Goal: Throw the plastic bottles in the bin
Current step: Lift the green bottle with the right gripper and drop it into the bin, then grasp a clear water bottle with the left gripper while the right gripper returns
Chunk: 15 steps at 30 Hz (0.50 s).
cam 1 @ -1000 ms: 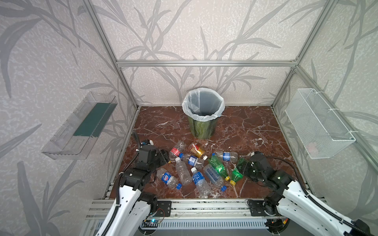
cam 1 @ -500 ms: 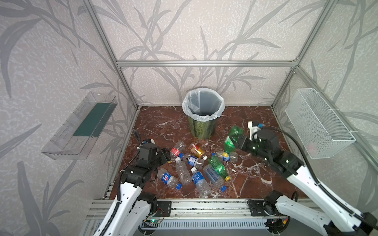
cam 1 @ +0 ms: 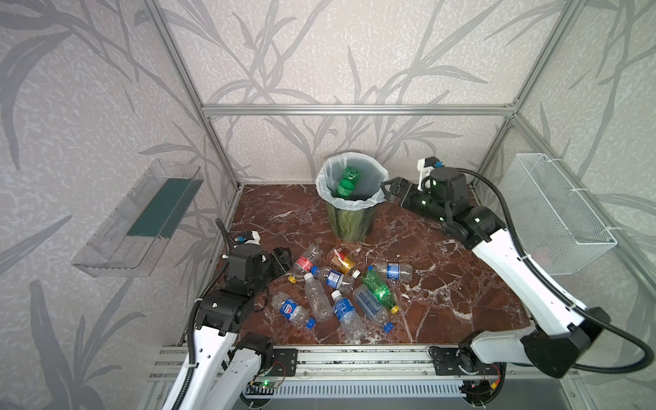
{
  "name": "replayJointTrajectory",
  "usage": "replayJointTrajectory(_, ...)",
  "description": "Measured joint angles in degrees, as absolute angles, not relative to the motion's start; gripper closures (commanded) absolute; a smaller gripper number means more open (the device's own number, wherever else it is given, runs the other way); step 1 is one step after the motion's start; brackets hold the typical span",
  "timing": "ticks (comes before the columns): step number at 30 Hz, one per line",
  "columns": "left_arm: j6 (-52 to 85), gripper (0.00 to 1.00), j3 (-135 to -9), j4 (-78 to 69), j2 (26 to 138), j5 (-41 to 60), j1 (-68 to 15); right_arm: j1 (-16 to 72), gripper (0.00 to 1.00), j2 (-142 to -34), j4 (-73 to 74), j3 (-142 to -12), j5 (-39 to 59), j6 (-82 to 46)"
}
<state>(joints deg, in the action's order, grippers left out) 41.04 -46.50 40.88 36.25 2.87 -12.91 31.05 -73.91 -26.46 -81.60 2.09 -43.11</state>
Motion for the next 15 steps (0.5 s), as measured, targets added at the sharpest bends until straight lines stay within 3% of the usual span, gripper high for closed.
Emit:
replayJointTrajectory(6,41.5,0.26,-41.7,41.2,34.1,2.6,-12.9,31.7,0.05,-56.2,-28.3,-59.8,1.9,-44.4)
replayJointTrajectory(15,43.7,0.26,-37.6,41.8,36.0,2.6,-12.9,35.4,0.05,-50.2,-31.2,-40.8,1.7,-49.3)
